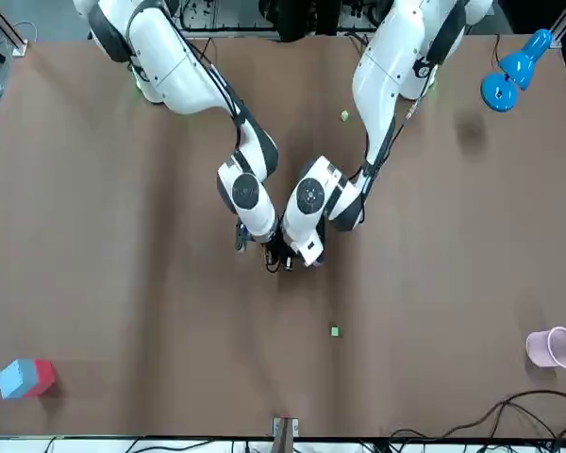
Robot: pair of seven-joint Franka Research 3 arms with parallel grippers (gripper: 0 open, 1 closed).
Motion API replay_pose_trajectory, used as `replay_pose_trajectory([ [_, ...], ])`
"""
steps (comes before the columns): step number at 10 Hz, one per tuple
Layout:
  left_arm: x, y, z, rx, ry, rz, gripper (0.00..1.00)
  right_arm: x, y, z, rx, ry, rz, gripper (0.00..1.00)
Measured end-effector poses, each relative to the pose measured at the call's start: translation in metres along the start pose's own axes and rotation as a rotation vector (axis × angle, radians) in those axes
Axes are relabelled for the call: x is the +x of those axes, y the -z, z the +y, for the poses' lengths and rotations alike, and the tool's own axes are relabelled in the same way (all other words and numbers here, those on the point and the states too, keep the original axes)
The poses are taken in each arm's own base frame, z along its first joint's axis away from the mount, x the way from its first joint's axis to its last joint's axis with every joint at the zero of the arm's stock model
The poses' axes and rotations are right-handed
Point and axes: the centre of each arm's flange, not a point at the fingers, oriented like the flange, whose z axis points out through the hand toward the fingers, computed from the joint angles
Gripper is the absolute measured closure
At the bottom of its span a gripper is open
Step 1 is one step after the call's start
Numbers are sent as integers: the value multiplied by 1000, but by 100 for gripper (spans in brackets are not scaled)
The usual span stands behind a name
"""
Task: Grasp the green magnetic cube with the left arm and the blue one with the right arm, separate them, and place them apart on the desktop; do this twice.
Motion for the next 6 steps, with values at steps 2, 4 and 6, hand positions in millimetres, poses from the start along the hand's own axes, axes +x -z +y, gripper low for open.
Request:
replay_pose_trajectory([
  [2, -1, 0, 0, 0, -1, -2, 76, 4, 2, -6, 4, 12, -1, 76],
  [4, 0, 1, 1, -2, 1, -1, 76, 13, 1, -9, -5, 65, 12, 76],
  [6, 3, 2, 4, -5, 5, 2, 76, 34, 7, -12, -17, 153, 30, 76],
])
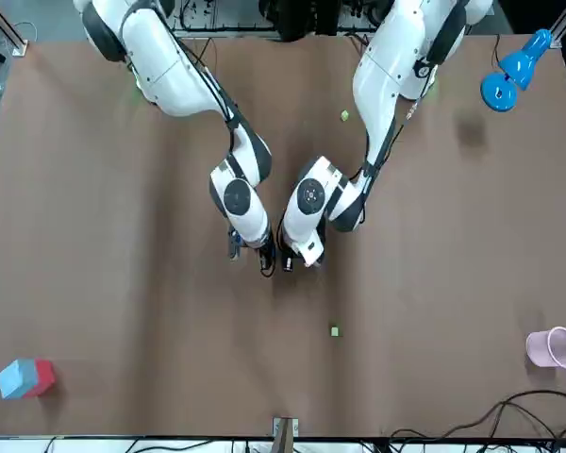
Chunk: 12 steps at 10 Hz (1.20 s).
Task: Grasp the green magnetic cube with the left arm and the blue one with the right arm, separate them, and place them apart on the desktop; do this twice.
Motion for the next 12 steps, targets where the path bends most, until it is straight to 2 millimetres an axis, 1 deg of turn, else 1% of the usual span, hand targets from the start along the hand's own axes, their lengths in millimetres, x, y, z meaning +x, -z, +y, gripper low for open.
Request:
replay_pose_trajectory([
  [1, 6, 2, 5, -10, -6, 8, 76, 13, 6, 2, -7, 53, 10, 76],
  [2, 17, 7, 16, -34, -30, 21, 76, 24, 13, 5, -14, 106, 19, 76],
  [3, 26, 19, 32, -73, -60, 25, 76, 34, 23, 11, -20, 168, 25, 76],
  [4, 27, 39, 49, -136, -75, 6, 76, 38, 34, 23, -30, 240, 25, 76],
  [5, 22, 60, 65, -227, -81, -34, 76, 39, 46, 39, -44, 317, 18, 76],
  [6, 17, 72, 70, -292, -87, -67, 76, 44, 59, 57, -59, 398, 13, 76],
  [7, 9, 72, 67, -307, -98, -80, 76, 50, 68, 77, -77, 476, 12, 76],
  [8, -7, 64, 54, -294, -121, -87, 76, 52, 75, 102, -100, 559, 13, 76],
  [9, -33, 50, 31, -270, -142, -94, 76, 53, 75, 130, -128, 644, 21, 76],
  [10, -62, 37, 4, -251, -153, -107, 76, 59, 72, 155, -158, 727, 34, 76],
  [11, -86, 30, -19, -235, -160, -117, 76, 68, 67, 175, -179, 810, 41, 76],
  [12, -103, 21, -39, -216, -152, -122, 76, 74, 59, 196, -203, 889, 43, 76],
])
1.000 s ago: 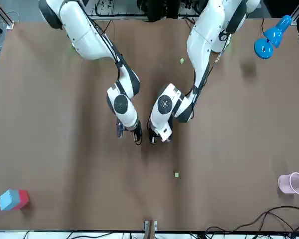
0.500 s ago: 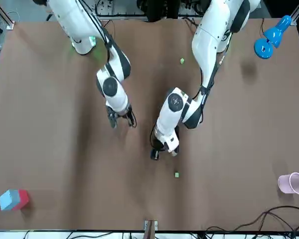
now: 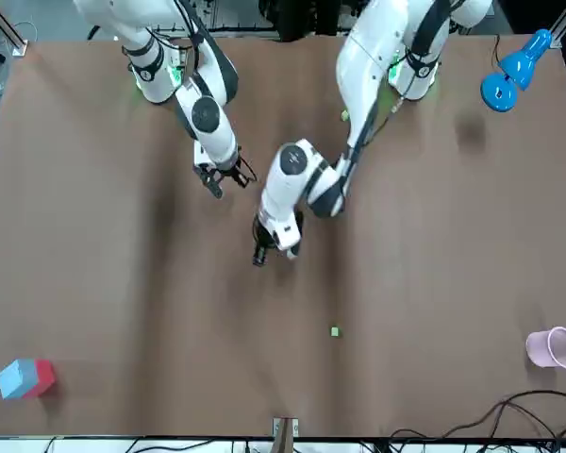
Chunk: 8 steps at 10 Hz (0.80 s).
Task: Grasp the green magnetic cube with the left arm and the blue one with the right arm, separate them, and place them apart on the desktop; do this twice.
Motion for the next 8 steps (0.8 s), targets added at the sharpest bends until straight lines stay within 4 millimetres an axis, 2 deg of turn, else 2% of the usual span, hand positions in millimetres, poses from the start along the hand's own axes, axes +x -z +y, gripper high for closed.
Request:
replay_pose_trajectory([
  [1, -14, -11, -21, 25, 19, 3, 76, -18, -12, 11, -25, 66, -7, 76],
  [3, -18, -39, -54, 74, 37, 27, 76, -62, -24, 18, -48, 161, -23, 76],
  [4, -14, -50, -64, 102, 39, 46, 76, -77, -25, 18, -50, 192, -27, 76],
  [6, -13, -48, -64, 129, 40, 64, 74, -92, -30, 22, -60, 239, -22, 76],
  [8, -6, -46, -59, 158, 45, 93, 49, -94, -43, 37, -29, 264, -7, 76],
])
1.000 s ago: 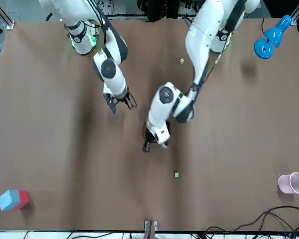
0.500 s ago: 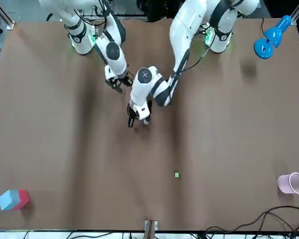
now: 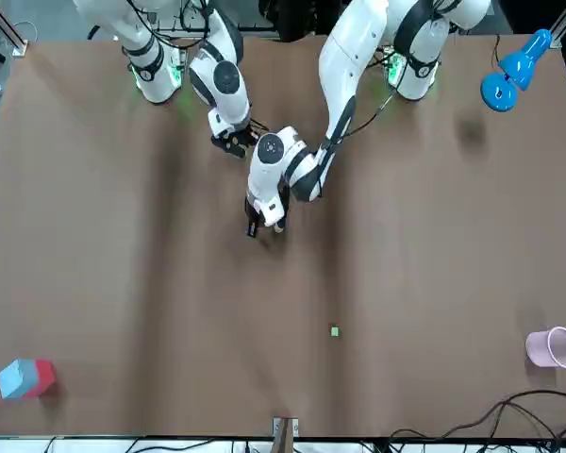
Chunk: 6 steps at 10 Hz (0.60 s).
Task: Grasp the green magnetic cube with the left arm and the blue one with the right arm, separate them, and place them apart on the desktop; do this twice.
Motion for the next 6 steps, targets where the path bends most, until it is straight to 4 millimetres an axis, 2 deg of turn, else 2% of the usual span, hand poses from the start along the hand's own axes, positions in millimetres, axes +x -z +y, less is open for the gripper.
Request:
replay_pose_trajectory([
  [1, 6, 6, 7, 8, 7, 11, 33, -3, -8, 9, 2, 19, 5, 76],
  [2, 12, 21, 19, 3, 21, 12, 20, -5, -13, 15, -5, 32, 7, 75],
  [3, 15, 43, 32, 0, 32, 12, 4, -6, -14, 16, -8, 41, 6, 63],
  [4, 16, 69, 44, -5, 39, 12, 0, -6, -15, 17, -10, 55, 6, 48],
  [5, 24, 100, 60, -12, 27, 15, 0, -5, -14, 17, -10, 66, 7, 34],
  [6, 43, 133, 79, -7, -5, 29, 0, 0, -11, 16, 2, 81, 14, 19],
])
